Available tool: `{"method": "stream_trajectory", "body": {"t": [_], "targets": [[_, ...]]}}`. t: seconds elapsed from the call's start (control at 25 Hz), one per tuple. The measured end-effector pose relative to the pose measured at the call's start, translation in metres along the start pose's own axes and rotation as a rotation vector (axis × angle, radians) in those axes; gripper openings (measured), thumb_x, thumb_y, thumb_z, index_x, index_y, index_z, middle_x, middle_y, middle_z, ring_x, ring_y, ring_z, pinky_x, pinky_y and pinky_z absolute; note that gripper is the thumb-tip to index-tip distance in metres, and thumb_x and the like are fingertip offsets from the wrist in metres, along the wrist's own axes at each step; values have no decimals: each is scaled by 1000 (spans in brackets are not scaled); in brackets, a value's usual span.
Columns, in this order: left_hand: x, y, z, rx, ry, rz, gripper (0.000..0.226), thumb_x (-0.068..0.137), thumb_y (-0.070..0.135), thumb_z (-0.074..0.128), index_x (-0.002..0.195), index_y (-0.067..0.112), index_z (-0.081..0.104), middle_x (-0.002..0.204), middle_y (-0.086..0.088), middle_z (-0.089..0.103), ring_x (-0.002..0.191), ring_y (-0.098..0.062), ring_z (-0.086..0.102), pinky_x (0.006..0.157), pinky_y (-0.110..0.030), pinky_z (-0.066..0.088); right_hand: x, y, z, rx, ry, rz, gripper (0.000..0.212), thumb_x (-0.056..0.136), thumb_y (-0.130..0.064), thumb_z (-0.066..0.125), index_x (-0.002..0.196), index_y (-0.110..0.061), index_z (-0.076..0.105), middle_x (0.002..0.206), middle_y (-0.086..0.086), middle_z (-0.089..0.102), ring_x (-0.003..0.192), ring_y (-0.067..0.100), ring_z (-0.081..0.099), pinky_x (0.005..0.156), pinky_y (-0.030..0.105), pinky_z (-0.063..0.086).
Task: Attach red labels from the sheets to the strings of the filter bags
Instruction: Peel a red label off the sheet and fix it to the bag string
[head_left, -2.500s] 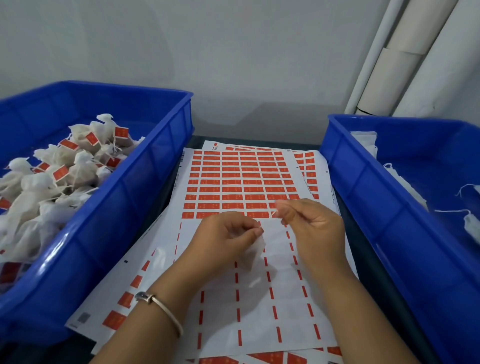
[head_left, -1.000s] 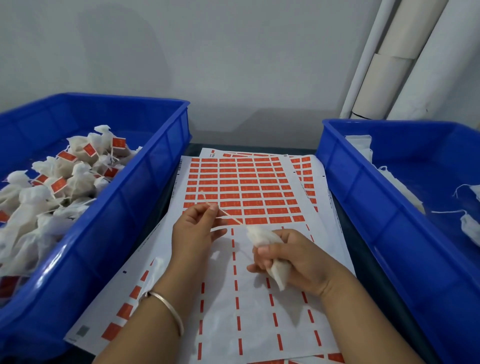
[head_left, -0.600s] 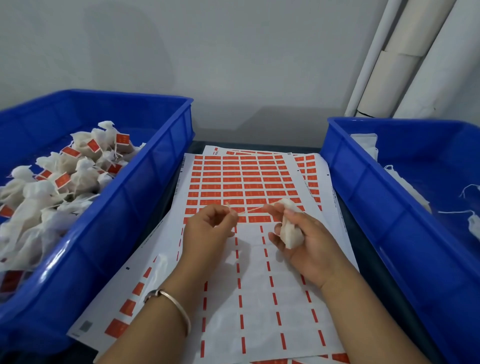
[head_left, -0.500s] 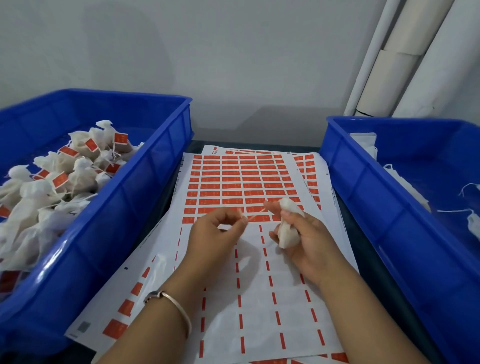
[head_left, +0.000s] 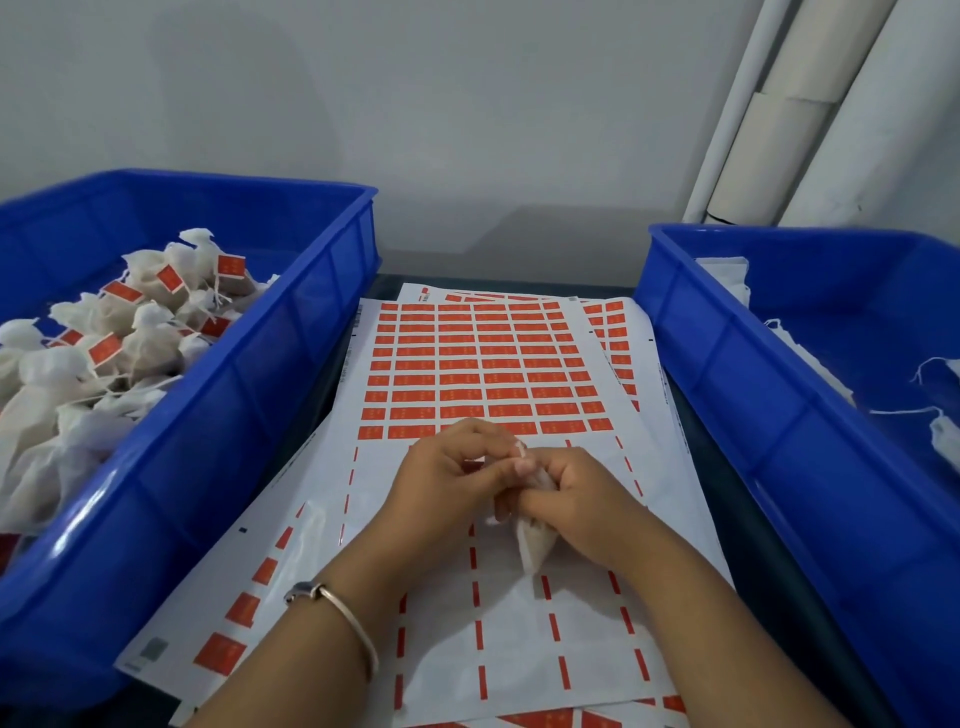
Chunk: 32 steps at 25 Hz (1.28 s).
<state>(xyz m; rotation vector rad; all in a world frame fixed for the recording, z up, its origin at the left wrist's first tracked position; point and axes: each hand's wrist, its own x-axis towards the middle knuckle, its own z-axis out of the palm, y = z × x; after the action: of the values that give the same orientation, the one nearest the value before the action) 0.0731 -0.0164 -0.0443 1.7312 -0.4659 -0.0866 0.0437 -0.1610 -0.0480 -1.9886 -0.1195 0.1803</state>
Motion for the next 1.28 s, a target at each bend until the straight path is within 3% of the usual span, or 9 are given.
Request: {"method": "stream_trajectory", "body": {"t": [0.16, 0.28, 0.4, 0.56, 0.72, 0.8, 0.92, 1.12, 1.28], "targets": [[-3, -4, 4, 20, 48, -58, 13, 87, 24, 59, 79, 31, 66, 78, 19, 64, 78, 3, 60, 59, -5, 44, -1, 2, 6, 39, 43, -52, 15, 90, -21, 62, 89, -36, 61, 92, -19, 66, 85, -1, 64, 63, 7, 48], [-5, -5, 10, 1, 64, -108, 14, 93, 24, 53, 81, 30, 60, 75, 21, 63, 75, 6, 60, 56, -4, 43, -2, 2, 14, -1, 128, -60, 12, 90, -21, 62, 83, -31, 62, 89, -8, 68, 82, 9, 64, 61, 7, 49], [-1, -7, 12, -28, 155, -128, 15, 94, 27, 50, 80, 27, 56, 74, 19, 62, 71, 6, 60, 53, -5, 43, 2, -2, 19, 8, 237, -69, 16, 86, -24, 66, 80, -36, 57, 78, -17, 62, 74, 7, 63, 59, 8, 52], [3, -12, 15, -12, 251, -168, 17, 95, 28, 50, 78, 25, 56, 71, 13, 60, 64, 1, 58, 50, -7, 45, 8, -1, 13, 47, 297, -10, 33, 81, -28, 72, 94, -41, 45, 90, -21, 54, 79, 6, 59, 50, 4, 44], [6, -13, 9, -152, 252, -264, 17, 94, 31, 52, 83, 22, 62, 71, 8, 66, 63, -6, 62, 51, -12, 48, 6, 5, 18, -133, 391, -211, 27, 83, -28, 70, 95, -47, 56, 97, -31, 58, 85, -7, 56, 73, 4, 47], [7, -13, 7, -217, 244, -301, 19, 94, 32, 52, 84, 21, 64, 76, 2, 68, 71, -13, 64, 57, -17, 51, 6, 8, 19, -259, 482, -327, 25, 84, -26, 69, 108, -34, 68, 104, -17, 67, 87, -7, 56, 84, 8, 42], [8, -11, 7, -212, 242, -347, 20, 93, 33, 52, 84, 22, 66, 78, 0, 69, 75, -17, 64, 60, -20, 52, 9, 11, 16, -485, 565, -452, 27, 81, -27, 70, 107, -18, 73, 99, -3, 73, 85, 0, 56, 80, 8, 37], [11, -10, 8, -235, 221, -371, 15, 91, 30, 56, 86, 22, 68, 79, 2, 70, 79, -21, 67, 62, -20, 55, 11, 9, 14, -415, 459, -356, 17, 87, -30, 66, 103, -27, 70, 95, -19, 65, 77, -4, 55, 72, 3, 34], [13, -5, 0, -668, 172, -397, 12, 87, 8, 59, 96, 15, 64, 87, -4, 72, 85, -25, 70, 70, -29, 57, 11, 4, 11, -184, 392, -121, 17, 90, -30, 60, 76, -38, 56, 76, -31, 56, 80, -15, 55, 54, -4, 38]]}}
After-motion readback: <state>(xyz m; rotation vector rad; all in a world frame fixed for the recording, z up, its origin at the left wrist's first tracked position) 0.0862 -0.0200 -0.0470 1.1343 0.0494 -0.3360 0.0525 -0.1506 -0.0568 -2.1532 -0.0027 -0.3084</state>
